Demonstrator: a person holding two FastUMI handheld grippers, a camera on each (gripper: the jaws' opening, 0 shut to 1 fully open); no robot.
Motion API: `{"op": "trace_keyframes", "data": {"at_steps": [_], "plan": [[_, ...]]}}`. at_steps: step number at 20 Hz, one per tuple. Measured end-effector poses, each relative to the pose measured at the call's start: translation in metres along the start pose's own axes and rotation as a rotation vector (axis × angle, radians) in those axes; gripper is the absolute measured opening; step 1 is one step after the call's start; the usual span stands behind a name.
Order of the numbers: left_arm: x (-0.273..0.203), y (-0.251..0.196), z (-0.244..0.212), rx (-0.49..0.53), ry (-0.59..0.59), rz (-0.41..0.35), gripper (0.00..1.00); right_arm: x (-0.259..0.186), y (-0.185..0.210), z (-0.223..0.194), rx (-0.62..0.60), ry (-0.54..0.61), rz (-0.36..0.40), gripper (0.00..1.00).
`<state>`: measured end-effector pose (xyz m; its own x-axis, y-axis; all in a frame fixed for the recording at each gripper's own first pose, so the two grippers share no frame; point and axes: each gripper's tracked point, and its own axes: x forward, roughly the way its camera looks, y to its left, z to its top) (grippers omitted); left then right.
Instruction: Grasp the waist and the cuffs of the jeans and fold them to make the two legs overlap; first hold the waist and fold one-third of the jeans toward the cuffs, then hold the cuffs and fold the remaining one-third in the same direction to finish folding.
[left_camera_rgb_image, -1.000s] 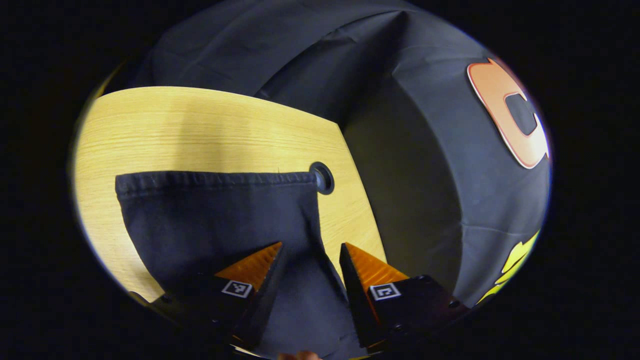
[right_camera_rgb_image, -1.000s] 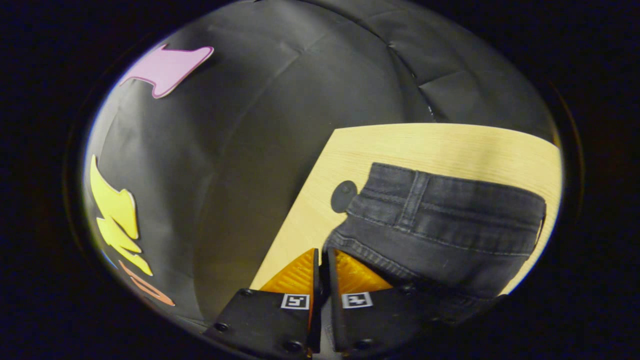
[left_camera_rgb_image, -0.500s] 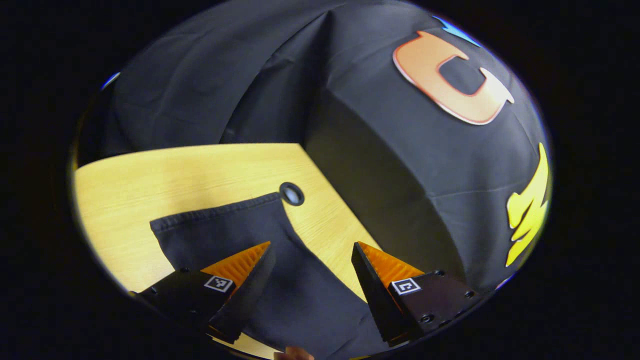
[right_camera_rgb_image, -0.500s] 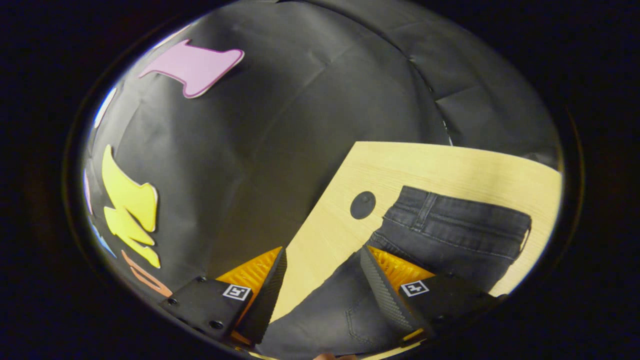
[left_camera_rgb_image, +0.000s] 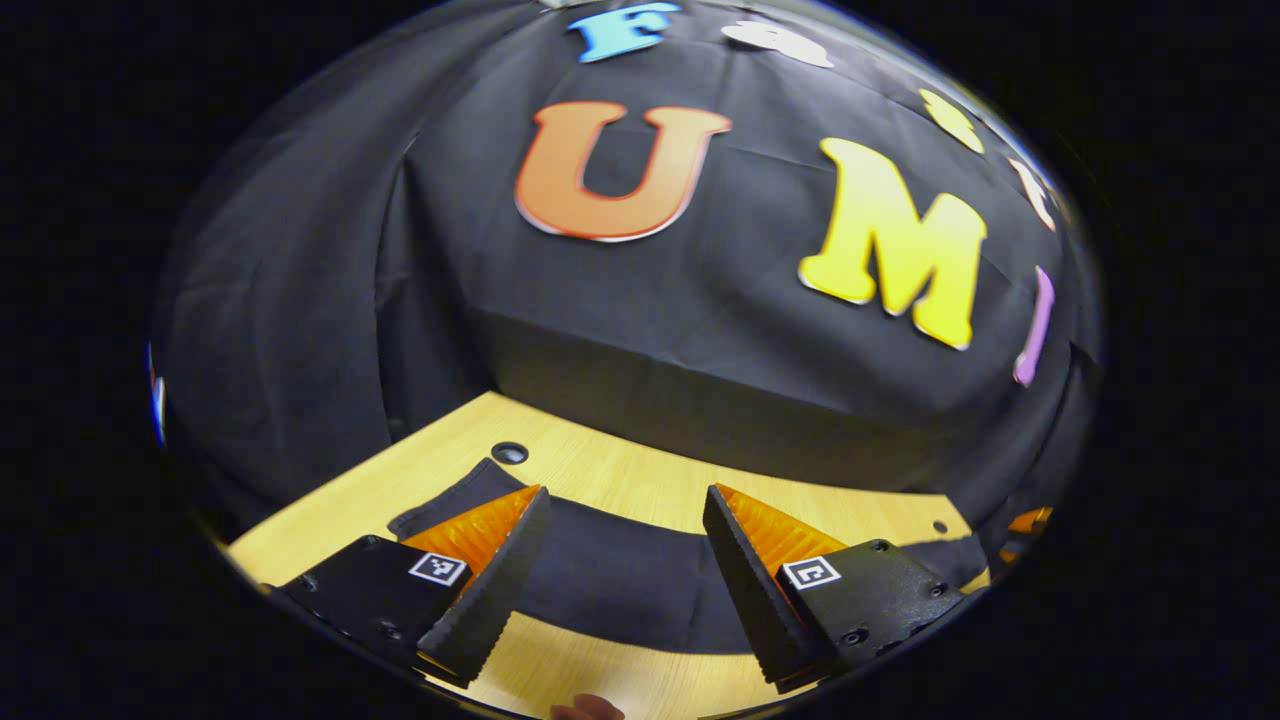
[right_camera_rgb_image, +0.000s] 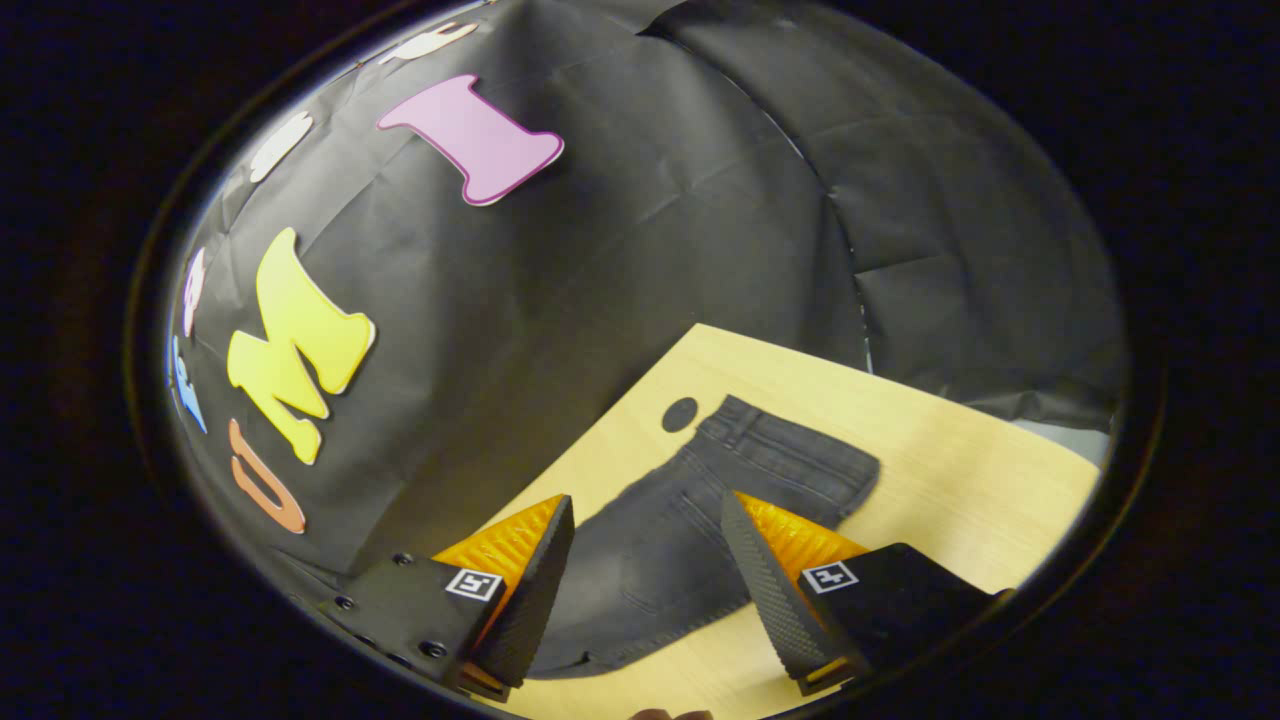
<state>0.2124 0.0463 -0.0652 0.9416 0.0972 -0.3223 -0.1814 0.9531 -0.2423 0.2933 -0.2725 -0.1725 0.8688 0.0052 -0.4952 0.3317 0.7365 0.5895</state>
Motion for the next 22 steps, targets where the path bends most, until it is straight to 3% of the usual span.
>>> {"op": "trace_keyframes", "data": {"at_steps": [3,6,11,16,20,22], "plan": [[-0.044,-0.041,0.009,0.081,-0.037,-0.079,0.99,-0.013,-0.048,-0.012,0.04,0.023,-0.075,0.93],[-0.084,-0.079,0.02,0.05,-0.084,-0.137,0.99,-0.009,-0.083,-0.024,0.104,0.048,-0.127,0.93],[-0.125,-0.124,0.005,0.065,-0.046,-0.217,0.99,0.024,-0.095,-0.032,0.252,0.072,-0.112,0.93],[-0.126,-0.122,0.01,0.077,-0.029,-0.19,0.99,0.048,-0.095,-0.026,0.378,0.055,-0.063,0.92],[-0.126,-0.114,0.013,0.088,-0.019,-0.163,0.99,0.063,-0.103,-0.026,0.462,0.022,-0.07,0.46],[-0.126,-0.114,0.013,0.1,-0.013,-0.164,0.99,0.069,-0.106,-0.033,0.444,0.027,-0.074,0.41]]}}
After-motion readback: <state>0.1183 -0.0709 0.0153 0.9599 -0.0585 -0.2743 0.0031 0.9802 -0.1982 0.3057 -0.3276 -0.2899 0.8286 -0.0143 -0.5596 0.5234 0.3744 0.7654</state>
